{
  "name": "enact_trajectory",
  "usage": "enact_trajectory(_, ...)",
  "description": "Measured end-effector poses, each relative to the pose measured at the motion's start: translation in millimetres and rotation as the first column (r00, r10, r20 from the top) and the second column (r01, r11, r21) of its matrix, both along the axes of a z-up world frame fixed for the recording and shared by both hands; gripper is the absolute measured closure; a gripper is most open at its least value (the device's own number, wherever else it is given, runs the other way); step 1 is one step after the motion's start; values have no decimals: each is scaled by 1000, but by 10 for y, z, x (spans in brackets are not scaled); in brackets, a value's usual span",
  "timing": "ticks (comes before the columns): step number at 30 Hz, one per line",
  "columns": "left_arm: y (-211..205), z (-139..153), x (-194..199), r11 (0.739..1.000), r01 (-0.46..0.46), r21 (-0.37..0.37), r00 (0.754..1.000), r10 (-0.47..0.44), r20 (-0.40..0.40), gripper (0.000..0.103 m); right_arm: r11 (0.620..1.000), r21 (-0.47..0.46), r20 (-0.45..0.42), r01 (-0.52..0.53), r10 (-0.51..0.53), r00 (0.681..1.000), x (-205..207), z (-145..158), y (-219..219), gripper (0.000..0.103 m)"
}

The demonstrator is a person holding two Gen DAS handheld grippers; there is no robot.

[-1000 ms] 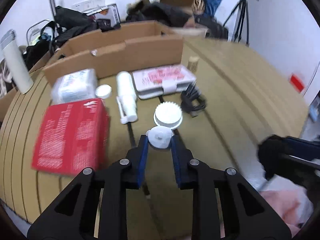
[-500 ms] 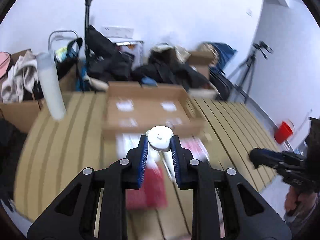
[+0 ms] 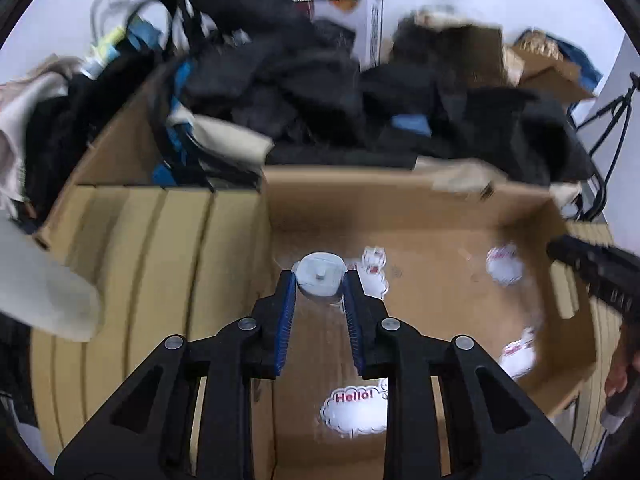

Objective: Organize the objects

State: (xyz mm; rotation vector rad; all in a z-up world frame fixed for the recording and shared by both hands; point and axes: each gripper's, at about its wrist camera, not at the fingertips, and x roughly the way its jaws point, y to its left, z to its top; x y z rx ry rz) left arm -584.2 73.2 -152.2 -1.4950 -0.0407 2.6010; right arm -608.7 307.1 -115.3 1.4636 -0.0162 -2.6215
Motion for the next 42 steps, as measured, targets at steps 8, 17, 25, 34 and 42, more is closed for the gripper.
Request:
enact_trajectory(8, 110, 43, 72, 996, 57, -74, 997, -60, -38, 30, 999, -12, -49, -35, 34, 998, 23, -80, 82, 26)
enact_trajectory(17, -159, 1242, 1305, 996, 47, -80, 964, -66, -259, 14, 998, 20, -187, -57, 60, 980, 1200, 746, 447, 23)
enact_trajectory(25, -689, 1885, 3682, 996, 2, -95, 911, -40, -410, 0, 995, -80, -278, -63, 38, 960, 3422, 1272, 606, 23)
enact_trajectory(34, -810, 1198, 4999, 998, 25, 53, 980, -14, -196, 0, 975, -217, -137, -49, 20, 990, 5204, 498, 59, 23)
enact_trajectory(42, -903, 1197, 4841, 996, 14, 84, 975, 5, -221, 0, 986, -132, -201, -101, 73, 977, 5314, 601, -216, 23)
